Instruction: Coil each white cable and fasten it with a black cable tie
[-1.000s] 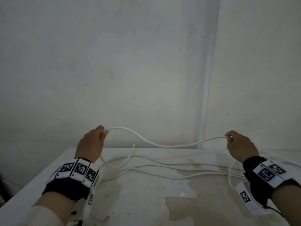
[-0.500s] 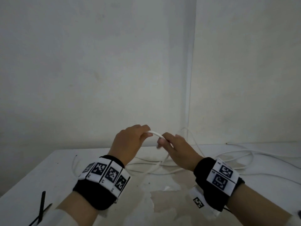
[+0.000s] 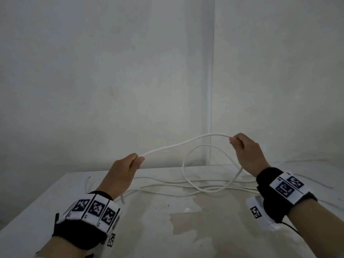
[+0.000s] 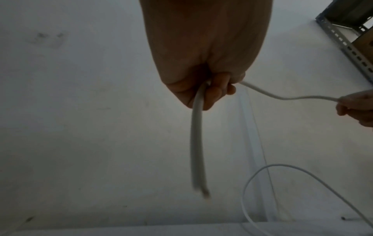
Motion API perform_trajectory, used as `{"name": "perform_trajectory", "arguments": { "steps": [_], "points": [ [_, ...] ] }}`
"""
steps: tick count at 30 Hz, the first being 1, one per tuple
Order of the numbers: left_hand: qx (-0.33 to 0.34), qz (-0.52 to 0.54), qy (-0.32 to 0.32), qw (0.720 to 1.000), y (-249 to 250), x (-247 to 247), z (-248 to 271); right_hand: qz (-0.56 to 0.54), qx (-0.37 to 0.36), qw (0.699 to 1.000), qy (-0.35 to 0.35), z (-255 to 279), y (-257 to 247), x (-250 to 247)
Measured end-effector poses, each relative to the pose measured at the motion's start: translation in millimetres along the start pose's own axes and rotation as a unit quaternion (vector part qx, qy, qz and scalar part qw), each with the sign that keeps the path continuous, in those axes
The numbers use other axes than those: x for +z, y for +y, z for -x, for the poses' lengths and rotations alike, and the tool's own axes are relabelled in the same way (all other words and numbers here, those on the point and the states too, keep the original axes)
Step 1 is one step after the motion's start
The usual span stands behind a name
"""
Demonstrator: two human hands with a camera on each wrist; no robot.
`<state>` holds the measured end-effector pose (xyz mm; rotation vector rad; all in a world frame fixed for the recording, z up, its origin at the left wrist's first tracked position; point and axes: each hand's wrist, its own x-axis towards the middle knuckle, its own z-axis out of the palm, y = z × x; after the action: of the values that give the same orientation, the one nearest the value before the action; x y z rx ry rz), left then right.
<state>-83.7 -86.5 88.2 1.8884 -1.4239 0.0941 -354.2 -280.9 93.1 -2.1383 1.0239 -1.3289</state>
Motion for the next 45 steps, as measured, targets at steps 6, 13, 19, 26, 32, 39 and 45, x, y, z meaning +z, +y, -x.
{"name": "perform_trajectory", "arguments": {
  "steps": [6,13,19,26,32,39,45],
  "points": [
    [-0.063,0.003,0.005,0.998,-7,-13,15,0.066,0.016,0.997,-0.030,10,21,-15],
    [-0.064,0.161,0.054,0.983,19,-13,23,0.253,-0.052,0.954,-0.151,34,24,4],
    [0.013,0.152,0.075,0.985,49,1,30,0.350,-0.101,0.904,-0.223,66,-6,24],
    [-0.052,0.151,0.034,0.987,49,10,31,0.347,-0.225,0.892,-0.184,93,-23,35],
    [-0.049,0.097,0.034,0.993,50,7,34,0.347,-0.265,0.891,-0.122,94,-23,19],
    [-0.050,0.066,0.006,0.997,52,11,32,0.287,-0.401,0.868,-0.067,96,-30,24],
    [0.027,0.064,-0.097,0.993,62,19,42,0.179,-0.430,0.883,-0.063,89,-57,33]
  ]
}}
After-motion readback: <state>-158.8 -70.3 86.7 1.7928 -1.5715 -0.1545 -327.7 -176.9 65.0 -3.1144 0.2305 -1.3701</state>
